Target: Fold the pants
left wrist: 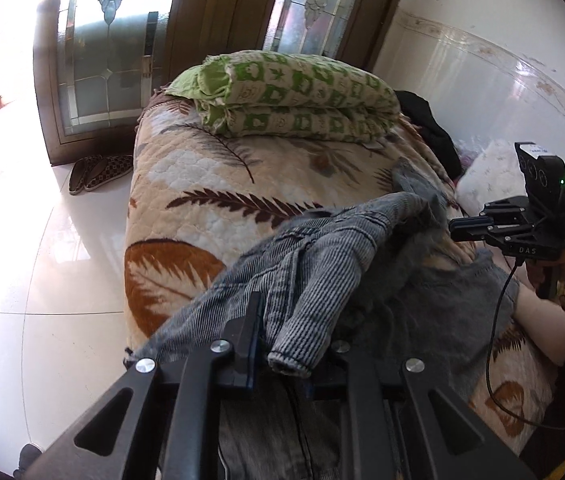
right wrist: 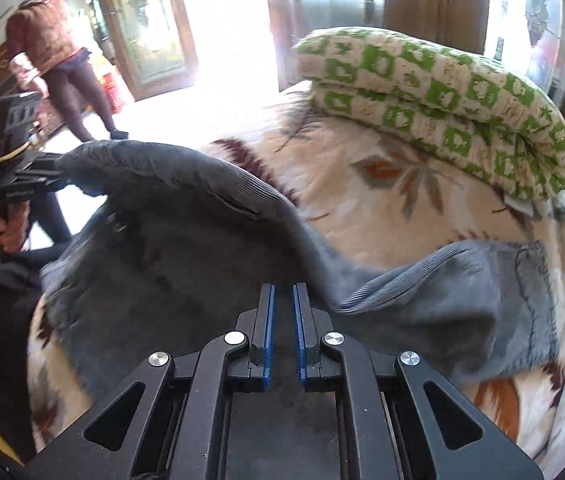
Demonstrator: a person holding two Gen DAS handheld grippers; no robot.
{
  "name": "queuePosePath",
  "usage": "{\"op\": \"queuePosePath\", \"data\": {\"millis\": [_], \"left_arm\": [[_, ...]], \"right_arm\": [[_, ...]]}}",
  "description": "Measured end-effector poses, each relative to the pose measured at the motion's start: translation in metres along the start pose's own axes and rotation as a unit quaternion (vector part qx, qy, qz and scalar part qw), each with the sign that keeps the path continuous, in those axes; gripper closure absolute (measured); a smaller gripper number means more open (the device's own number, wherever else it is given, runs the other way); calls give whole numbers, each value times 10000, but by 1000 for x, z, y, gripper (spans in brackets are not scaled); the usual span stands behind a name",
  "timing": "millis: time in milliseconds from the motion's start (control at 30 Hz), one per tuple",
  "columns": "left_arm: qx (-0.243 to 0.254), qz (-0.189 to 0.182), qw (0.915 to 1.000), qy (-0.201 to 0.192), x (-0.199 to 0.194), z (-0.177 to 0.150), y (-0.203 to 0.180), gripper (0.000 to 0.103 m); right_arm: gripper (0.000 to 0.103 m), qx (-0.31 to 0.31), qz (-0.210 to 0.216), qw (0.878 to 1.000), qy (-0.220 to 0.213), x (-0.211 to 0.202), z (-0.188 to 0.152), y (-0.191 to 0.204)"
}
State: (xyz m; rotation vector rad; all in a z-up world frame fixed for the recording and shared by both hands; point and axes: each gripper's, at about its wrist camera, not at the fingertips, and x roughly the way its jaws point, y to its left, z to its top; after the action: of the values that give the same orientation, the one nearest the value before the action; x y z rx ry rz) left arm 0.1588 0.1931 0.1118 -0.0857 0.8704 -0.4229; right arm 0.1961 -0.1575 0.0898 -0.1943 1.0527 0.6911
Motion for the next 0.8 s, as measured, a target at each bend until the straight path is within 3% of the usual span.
{"op": "queuePosePath", "data": {"millis": [100,200,267,300,333,500,667,700,733,800], "left_arm": [[96,-81,9998,177,-3,-15,-5,85],[171,-50,9993,330,-1,-29,-13,85],[194,-40,9991,385,0,-37,-17,85],[189,-54,9990,391,1,-39,-19,85],[174,-68,9990,397,1,-40,-19,85],[148,-100,9990,421,3,-43,-18,85],[118,-101,9989,437,5,-43,-14,85],[131,-85,9989,450,5,-43,-14,85],[154,-75,9988,457,5,-43,-15,85],[232,-57,9987,451,2,-41,-17,85]], "right_arm": [[95,-3,63,9999,125,-4,-12,11],[92,831,251,9962,34,-4,-20,-7],[72,1389,164,9901,-64,-3,-26,-22],[54,1804,147,9834,-115,0,-30,-33],[45,2092,165,9775,-189,1,-32,-40],[46,3355,200,9403,-543,14,-27,-74],[47,4104,84,9116,-237,52,-10,-103],[62,4213,48,9068,-118,61,-11,-106],[90,4266,-75,9044,-30,65,-12,-106],[94,4240,-171,9053,-183,60,-17,-101]]}}
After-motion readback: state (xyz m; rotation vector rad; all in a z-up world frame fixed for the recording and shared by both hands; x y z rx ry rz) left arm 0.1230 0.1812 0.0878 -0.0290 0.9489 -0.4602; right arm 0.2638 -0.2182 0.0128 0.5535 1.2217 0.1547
